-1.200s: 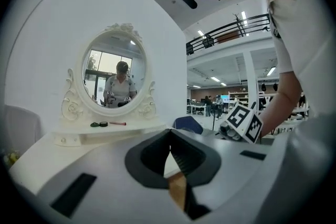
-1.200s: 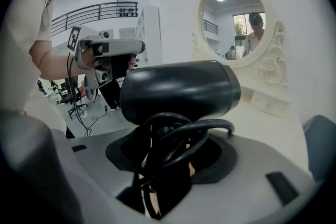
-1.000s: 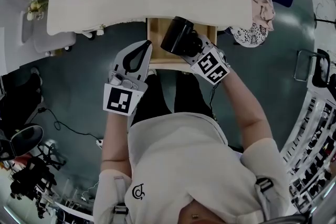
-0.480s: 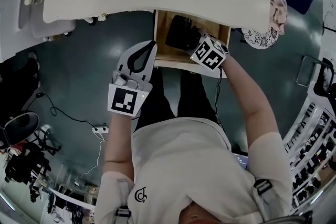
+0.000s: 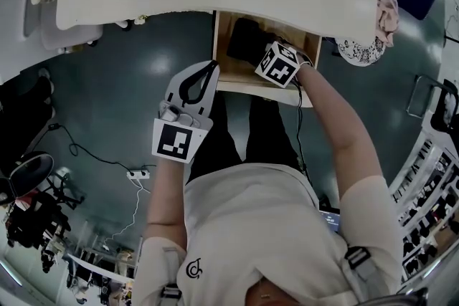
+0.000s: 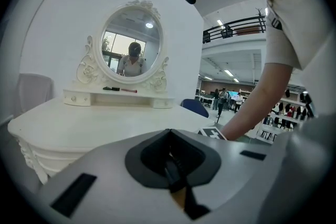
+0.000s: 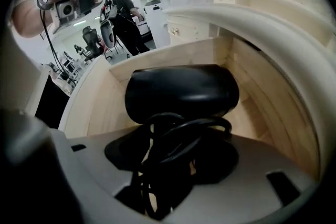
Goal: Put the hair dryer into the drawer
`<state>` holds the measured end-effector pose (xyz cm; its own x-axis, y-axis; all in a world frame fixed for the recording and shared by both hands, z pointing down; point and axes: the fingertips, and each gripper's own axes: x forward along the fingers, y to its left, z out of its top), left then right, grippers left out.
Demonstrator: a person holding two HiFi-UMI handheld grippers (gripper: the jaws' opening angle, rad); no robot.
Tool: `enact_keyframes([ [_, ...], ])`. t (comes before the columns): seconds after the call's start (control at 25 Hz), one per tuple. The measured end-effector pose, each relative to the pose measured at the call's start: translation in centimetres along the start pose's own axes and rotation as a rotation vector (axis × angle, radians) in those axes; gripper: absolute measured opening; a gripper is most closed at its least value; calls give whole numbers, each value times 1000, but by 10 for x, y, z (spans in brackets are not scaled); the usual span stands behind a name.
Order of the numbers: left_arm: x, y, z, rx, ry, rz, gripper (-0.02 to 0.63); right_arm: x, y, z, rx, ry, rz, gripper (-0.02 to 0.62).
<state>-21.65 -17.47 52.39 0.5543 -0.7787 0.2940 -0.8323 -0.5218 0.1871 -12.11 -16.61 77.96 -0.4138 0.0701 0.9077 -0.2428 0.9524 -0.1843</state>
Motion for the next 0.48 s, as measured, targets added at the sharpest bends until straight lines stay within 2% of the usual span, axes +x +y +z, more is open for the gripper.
enact_keyframes([
  [0.28,1,3,-4,-48,-4,1,14,9,-5,-3,-3,46,-15,255],
  [0.48,-3,2,-2,-37,-12,13,14,12,-6,-6,3,75,-71,250],
])
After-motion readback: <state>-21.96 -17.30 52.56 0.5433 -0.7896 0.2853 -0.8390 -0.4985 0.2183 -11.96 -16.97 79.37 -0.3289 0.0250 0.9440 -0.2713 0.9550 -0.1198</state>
